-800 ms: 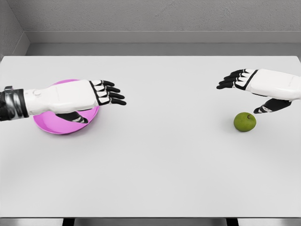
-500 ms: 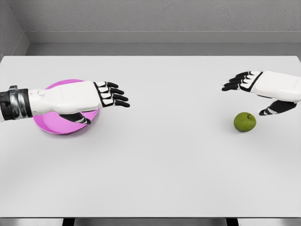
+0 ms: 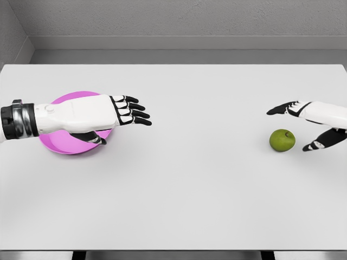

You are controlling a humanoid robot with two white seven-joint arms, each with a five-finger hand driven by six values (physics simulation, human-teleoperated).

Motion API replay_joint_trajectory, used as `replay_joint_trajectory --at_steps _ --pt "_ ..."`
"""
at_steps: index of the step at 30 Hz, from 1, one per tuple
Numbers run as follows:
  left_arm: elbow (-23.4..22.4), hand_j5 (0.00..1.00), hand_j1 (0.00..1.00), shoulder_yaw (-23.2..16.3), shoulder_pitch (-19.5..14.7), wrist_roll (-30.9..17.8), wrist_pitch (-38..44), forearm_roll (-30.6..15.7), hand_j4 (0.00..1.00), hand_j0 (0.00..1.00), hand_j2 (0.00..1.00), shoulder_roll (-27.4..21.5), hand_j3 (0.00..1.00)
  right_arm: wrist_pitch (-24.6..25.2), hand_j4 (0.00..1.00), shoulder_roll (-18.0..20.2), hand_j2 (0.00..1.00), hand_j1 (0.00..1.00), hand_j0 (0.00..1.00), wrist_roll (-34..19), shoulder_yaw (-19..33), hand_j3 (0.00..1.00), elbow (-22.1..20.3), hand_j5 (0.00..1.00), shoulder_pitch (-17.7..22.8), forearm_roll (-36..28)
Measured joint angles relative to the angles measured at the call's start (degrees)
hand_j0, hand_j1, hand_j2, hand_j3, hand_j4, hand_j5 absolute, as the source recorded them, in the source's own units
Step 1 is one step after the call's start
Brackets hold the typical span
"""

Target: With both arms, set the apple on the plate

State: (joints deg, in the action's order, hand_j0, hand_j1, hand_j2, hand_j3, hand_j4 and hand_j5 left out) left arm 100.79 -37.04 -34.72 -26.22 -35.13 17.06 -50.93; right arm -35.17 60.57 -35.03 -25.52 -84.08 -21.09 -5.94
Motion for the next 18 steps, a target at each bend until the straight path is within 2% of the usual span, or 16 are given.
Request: replay_joint_trajectory --at_steps 8,18 --pt "0.0 1.0 1.0 0.0 0.1 -0.1 0.0 0.0 1.0 1.0 1.0 0.0 1.0 0.0 1.0 -0.9 1.0 1.0 1.0 0.0 -1.9 1.0 1.6 1.0 -0.2 -1.2" --pt "0.0 1.0 1.0 0.0 0.0 -0.1 0.0 0.0 1.0 1.0 1.0 0.0 1.0 0.0 1.0 -4.3 1.0 1.0 1.0 0.0 -2.9 1.0 6.5 1.0 -0.7 2.5"
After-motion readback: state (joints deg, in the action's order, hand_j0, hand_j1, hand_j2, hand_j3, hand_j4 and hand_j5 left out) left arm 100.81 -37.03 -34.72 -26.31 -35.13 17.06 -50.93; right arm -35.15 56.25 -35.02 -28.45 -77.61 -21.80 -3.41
